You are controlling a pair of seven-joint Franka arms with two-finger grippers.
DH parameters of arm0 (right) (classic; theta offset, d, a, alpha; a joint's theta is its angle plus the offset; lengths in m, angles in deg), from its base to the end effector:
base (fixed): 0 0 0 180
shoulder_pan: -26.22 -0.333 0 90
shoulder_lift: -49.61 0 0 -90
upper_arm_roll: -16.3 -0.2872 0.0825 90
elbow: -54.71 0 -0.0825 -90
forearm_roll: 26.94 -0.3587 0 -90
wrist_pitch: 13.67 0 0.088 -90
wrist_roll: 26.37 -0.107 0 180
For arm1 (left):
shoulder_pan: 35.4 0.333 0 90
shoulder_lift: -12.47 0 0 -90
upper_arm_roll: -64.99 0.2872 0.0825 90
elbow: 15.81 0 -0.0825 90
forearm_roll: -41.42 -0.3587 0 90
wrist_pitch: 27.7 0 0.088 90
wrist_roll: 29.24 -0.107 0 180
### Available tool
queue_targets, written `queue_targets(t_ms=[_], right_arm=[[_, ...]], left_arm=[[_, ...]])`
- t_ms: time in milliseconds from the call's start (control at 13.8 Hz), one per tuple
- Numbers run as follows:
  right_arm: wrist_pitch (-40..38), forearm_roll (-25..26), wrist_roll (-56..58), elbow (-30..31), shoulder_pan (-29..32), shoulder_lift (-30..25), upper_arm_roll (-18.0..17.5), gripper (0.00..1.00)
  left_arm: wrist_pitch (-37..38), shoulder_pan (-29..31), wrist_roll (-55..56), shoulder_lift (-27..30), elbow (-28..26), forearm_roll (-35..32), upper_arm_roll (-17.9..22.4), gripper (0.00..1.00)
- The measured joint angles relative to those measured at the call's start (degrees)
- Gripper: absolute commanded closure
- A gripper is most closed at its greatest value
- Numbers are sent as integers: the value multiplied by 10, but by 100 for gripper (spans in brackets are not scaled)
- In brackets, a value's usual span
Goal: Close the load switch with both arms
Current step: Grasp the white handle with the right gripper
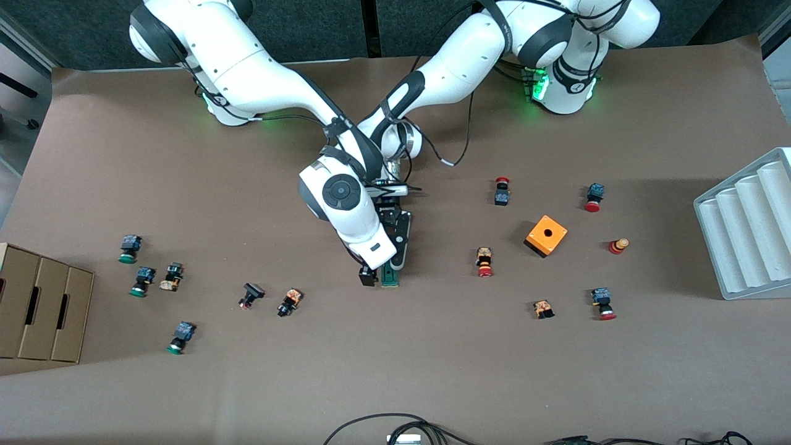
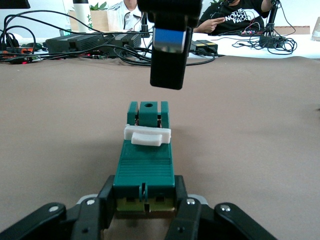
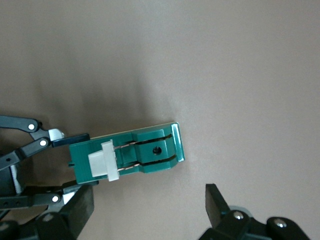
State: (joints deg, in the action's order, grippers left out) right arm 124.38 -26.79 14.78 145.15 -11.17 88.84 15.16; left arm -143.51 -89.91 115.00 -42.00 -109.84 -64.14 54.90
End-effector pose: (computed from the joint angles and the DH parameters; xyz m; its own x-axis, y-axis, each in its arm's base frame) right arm 0.5308 0.4202 0.2449 0.1763 0.9774 0.1168 0.9784 -0.1870 0.0880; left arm 0.3225 -0.5303 0.0701 0.3629 0.0083 0.9318 0.0294 -0.9996 -0.0026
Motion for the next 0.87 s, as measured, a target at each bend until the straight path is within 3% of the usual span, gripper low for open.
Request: queue_targets(t_ms=[289,506,868], right_arm=[[1,0,0,0,-6,9,0,1],[10,0,-3,0,-12,16,0,1],[28,0,-17,0,-26,26,0,1]], left_arm=[[0,0,0,0,0,0,0,71],[0,0,0,0,0,0,0,65],[0,0,0,0,0,0,0,66]])
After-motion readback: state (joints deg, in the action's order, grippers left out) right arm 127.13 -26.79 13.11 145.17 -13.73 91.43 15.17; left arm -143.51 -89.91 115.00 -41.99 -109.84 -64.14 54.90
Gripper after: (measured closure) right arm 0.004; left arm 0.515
